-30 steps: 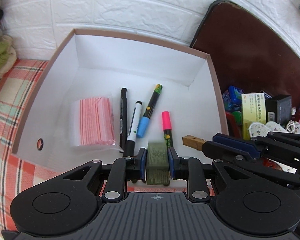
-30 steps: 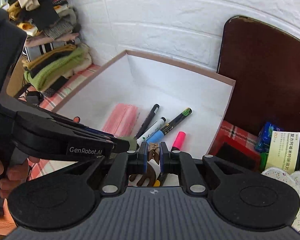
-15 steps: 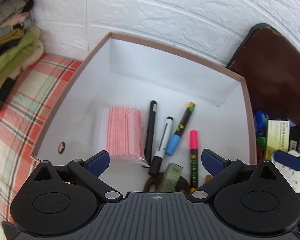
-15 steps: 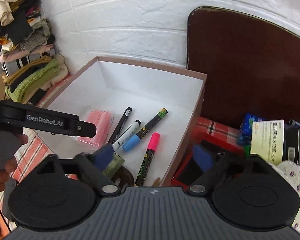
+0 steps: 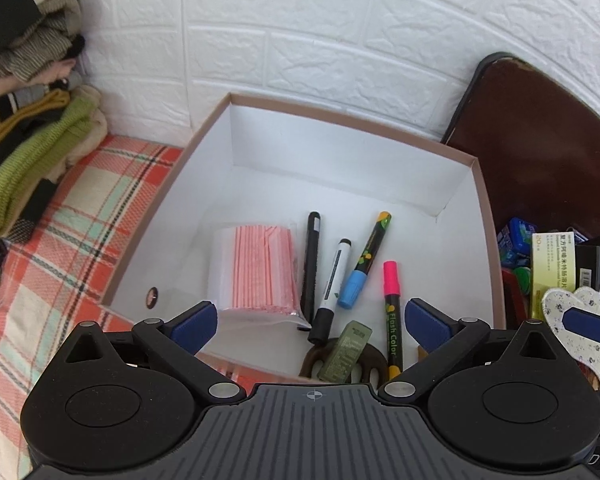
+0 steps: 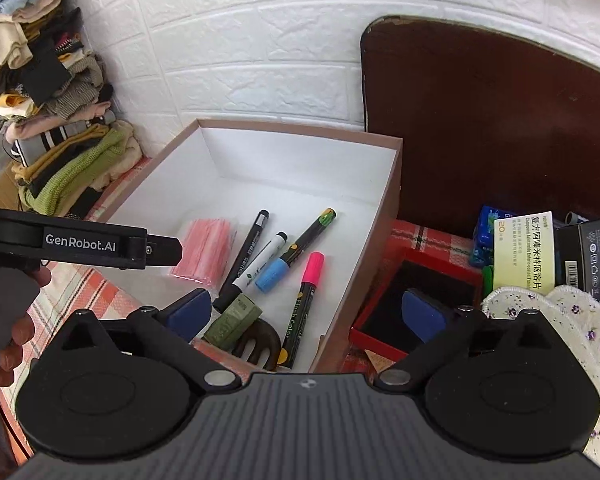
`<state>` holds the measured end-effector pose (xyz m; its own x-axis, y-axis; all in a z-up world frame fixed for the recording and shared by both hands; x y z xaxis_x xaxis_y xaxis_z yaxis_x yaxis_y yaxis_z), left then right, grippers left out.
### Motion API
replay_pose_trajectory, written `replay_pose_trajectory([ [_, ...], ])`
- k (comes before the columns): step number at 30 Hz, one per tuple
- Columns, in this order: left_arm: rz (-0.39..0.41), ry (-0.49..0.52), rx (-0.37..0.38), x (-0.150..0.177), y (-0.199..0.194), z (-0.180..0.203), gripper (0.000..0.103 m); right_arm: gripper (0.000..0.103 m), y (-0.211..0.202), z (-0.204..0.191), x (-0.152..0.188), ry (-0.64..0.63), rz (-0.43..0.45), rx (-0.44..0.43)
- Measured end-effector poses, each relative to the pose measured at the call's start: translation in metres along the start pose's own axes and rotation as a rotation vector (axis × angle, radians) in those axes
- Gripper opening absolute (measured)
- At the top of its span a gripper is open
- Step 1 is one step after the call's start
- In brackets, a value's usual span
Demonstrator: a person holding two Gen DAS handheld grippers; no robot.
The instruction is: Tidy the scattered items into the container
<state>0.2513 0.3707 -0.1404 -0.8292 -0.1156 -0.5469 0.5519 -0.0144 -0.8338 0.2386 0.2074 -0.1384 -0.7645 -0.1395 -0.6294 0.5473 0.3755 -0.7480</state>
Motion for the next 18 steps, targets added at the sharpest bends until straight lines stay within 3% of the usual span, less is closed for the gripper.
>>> replay_pose_trajectory([
  [6, 0.062, 0.018, -0.057, 0.007, -0.028, -0.001, 0.103, 0.102, -0.018, -0.009, 0.007, -0.014, 0.017, -0.021],
  [10, 0.119, 0.082, -0.110, 0.013, -0.049, 0.003, 0.103, 0.102, -0.027, -0.011, 0.012, -0.024, 0.018, -0.026],
  [13, 0.133, 0.109, -0.119, 0.020, -0.061, 0.006, 0.103, 0.102, -0.035, -0.012, 0.017, -0.032, 0.018, -0.029],
  [18, 0.124, 0.058, -0.087, 0.030, -0.068, 0.007, 0.103, 0.102, -0.046, -0.014, 0.024, -0.045, 0.019, -0.035],
])
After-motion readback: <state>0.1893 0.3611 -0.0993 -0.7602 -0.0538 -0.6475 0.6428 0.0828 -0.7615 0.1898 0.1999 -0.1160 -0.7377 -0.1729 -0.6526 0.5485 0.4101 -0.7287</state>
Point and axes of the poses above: each gripper's, at about its wrist camera, not at the fingertips, and y roughly the way its jaws point, z to its right, x to its underside, the point moved 7 cm from there along y, roughly the way its jaws point, and after that the axes turned 4 degrees about y, right-handed, at the moved point
